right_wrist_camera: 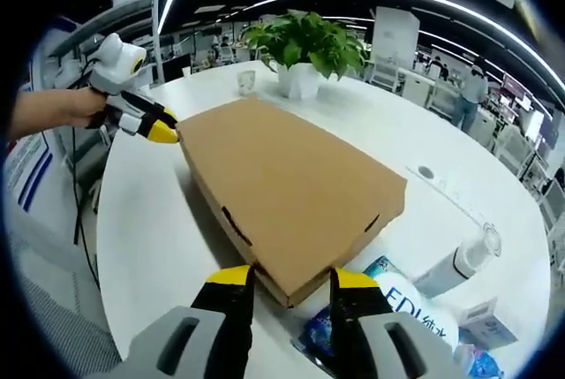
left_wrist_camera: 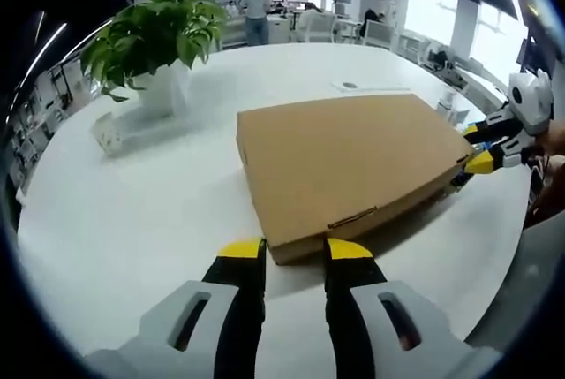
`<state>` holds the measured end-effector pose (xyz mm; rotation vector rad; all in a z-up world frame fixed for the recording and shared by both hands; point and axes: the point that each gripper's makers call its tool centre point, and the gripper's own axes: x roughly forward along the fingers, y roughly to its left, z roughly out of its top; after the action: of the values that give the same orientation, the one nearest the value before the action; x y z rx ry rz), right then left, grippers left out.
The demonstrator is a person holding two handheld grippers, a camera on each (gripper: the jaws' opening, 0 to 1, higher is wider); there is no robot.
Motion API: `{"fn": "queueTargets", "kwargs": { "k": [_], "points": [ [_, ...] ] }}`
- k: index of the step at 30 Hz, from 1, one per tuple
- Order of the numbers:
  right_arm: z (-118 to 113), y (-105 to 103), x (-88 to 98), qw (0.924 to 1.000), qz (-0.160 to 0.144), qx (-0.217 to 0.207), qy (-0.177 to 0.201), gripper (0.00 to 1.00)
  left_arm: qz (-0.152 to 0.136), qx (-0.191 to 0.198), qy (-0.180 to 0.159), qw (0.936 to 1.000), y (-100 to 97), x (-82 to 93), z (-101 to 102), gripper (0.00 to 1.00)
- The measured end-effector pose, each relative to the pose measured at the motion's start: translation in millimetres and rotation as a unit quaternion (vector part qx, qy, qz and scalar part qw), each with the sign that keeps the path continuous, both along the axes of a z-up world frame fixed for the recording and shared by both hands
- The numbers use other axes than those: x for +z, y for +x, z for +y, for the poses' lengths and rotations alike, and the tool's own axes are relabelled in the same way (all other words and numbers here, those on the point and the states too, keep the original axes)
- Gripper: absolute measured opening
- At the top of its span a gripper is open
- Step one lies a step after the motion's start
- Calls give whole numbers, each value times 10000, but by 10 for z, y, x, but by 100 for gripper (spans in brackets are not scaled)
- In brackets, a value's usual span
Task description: Operate the shoe box by opening the lid, removing the specified soft item, and placing it in the target area until the item is outside and the box remains undamaged.
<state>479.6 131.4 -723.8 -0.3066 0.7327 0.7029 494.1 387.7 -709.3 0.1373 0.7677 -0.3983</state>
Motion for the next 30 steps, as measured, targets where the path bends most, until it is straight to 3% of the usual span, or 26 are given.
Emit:
{"fn": "queueTargets", "kwargs": {
  "k": [7,19,30],
  "points": [
    [0,-3,8,10000,-18,-22,8,30,-4,-8,11,10000,-14,10,-4,23],
    [-50,-128,269,9992,-359,15,165,32,-191,-147,79,9997,-101,149,-7,25],
    [-422,-415,447,9973,-527,-345,373,38,-462,-334,48,9984,-329,392,-87,28]
  ]
}}
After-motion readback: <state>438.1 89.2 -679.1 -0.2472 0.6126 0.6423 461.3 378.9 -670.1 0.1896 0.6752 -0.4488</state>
